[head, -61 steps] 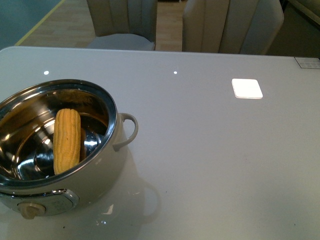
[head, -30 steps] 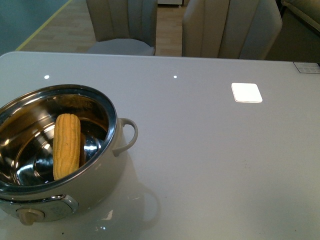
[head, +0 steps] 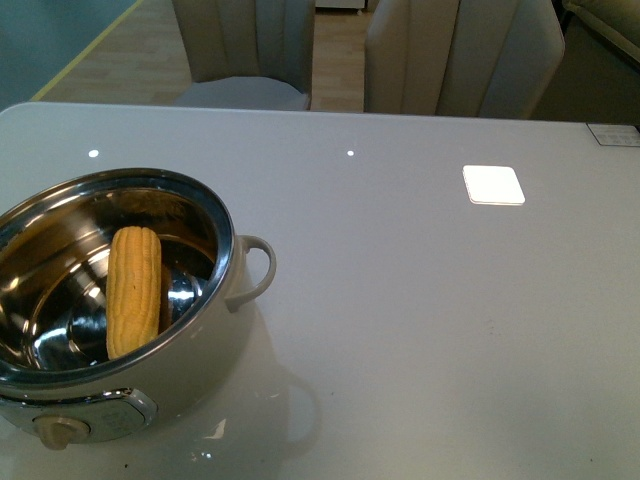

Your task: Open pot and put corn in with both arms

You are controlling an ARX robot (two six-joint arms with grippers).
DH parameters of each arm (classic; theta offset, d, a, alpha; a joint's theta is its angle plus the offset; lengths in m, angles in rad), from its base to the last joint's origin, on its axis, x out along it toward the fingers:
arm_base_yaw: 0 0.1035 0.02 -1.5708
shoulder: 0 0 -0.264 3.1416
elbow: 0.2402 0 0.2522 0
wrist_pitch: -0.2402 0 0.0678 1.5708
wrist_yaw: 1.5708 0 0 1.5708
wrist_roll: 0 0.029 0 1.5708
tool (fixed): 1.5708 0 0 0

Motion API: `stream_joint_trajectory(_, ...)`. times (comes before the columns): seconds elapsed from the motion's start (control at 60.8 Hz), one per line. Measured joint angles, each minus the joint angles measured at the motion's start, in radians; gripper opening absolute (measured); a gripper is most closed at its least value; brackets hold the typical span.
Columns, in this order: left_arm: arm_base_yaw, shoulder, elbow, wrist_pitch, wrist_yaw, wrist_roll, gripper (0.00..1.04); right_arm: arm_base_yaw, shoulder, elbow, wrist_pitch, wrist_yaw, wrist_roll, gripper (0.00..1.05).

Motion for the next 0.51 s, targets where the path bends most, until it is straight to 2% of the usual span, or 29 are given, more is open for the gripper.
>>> stream_joint_trajectory(0.51,0.0,0.0,0.0,0.0,0.0,0.0,0.98,0.0,0.0,0.0,0.0,0.0,0.0,0.96)
